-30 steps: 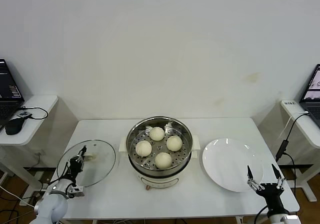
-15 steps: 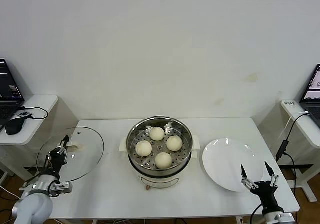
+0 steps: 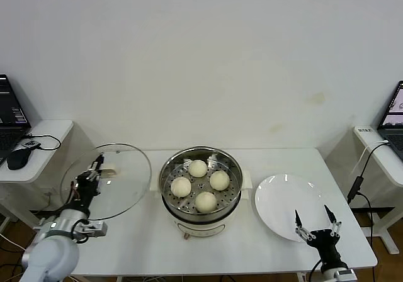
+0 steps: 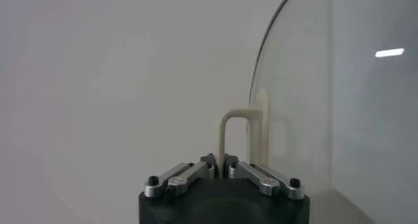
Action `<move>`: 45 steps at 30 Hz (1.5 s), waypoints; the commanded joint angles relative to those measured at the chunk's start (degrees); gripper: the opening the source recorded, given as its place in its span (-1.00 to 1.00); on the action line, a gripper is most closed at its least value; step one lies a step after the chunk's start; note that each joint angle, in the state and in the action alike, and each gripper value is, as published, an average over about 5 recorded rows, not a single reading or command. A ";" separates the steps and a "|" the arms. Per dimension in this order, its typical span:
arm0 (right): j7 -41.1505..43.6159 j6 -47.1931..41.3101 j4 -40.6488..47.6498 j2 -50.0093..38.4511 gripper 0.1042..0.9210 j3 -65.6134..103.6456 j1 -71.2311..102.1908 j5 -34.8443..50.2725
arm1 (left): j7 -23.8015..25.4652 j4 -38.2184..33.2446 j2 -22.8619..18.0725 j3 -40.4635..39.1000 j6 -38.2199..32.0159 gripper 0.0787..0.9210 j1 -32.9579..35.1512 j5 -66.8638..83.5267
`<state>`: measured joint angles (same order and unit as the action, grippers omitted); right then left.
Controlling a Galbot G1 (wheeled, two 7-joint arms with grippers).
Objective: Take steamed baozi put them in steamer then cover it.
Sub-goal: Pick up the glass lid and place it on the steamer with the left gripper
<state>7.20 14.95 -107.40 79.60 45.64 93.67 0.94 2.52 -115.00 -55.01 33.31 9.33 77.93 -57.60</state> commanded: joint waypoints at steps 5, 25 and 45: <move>-2.28 -0.62 3.36 3.56 0.76 -2.26 -2.62 -9.43 | 8.00 -3.95 -2.49 -20.79 13.96 -0.85 -11.72 -4.56; -3.30 0.18 5.39 6.08 0.76 -4.98 -3.48 -15.18 | 16.72 2.03 -22.08 -32.46 17.91 -0.85 -20.21 -21.93; -3.49 1.41 7.64 6.42 0.76 -4.95 -3.10 -15.54 | 17.19 6.89 -25.88 -35.91 17.44 -0.85 -21.34 -25.09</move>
<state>3.74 16.18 -100.23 85.96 40.73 90.59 -14.15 19.16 -109.73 -78.48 -0.80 26.50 57.22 -80.70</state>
